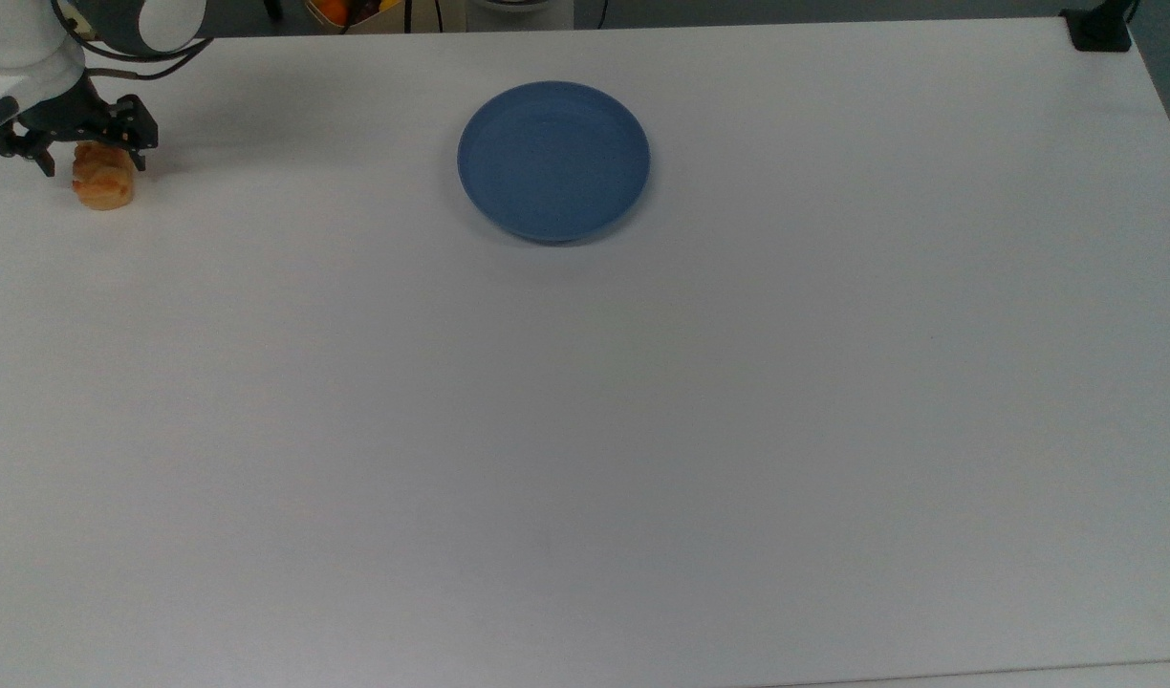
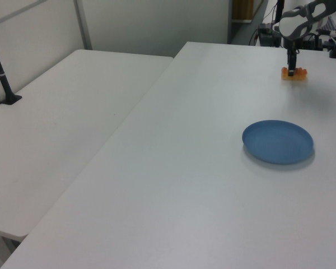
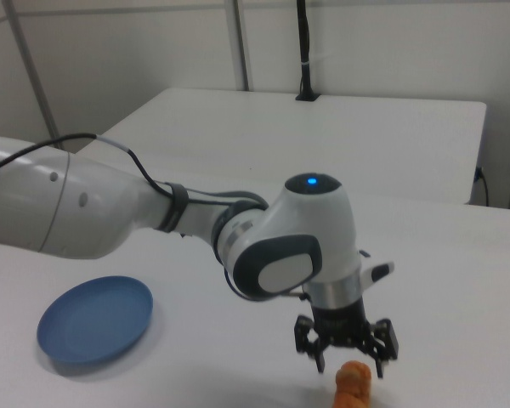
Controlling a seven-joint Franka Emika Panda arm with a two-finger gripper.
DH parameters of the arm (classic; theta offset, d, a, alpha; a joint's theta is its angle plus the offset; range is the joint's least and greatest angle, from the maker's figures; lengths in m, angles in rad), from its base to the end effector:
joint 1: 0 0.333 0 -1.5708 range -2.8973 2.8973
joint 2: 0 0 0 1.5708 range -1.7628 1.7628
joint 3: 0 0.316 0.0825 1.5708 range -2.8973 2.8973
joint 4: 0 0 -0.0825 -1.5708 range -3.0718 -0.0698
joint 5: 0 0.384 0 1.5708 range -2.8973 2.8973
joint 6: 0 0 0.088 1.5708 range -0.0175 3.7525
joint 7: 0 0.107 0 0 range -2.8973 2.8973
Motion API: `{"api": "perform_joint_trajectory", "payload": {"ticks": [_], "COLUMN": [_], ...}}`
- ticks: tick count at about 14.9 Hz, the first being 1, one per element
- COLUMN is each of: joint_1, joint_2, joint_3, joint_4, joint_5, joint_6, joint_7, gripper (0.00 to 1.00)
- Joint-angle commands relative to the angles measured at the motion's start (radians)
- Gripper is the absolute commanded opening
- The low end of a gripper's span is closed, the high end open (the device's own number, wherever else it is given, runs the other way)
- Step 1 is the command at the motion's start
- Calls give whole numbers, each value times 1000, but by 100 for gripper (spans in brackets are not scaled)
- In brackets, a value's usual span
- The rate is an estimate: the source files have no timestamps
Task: Put the bread on the table
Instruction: 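Open the gripper to release the bread roll onto the table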
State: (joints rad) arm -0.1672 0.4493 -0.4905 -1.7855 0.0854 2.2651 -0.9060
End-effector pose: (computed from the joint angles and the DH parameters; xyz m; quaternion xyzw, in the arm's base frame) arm 0.5378 -0.3767 0.3363 0.9892 0.1225 -0.0178 0.0784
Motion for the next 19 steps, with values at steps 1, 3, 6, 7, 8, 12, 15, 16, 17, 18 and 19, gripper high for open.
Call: {"api": "perform_joint_trajectory", "payload": {"ticks": [1,3,6,7,8,12,15,16,17,18,19], "joint_1": [24,78,103,103,101,101,103,103,103,104,104], "joint_2": [-136,-193,-234,-262,-302,-417,-458,-465,-478,-485,-500], "joint_3": [47,49,62,91,119,251,344,375,401,429,455], "joint_4": [-9,32,194,216,219,216,215,216,213,210,207], "joint_5": [30,30,37,52,63,66,66,66,66,66,66], "joint_6": [-42,-128,-405,-468,-501,-564,-579,-593,-607,-619,-633], "joint_7": [187,327,497,560,623,864,961,989,1007,1021,1026], "gripper": [100,100,100,100,100,100,100,100,100,100,100]}}
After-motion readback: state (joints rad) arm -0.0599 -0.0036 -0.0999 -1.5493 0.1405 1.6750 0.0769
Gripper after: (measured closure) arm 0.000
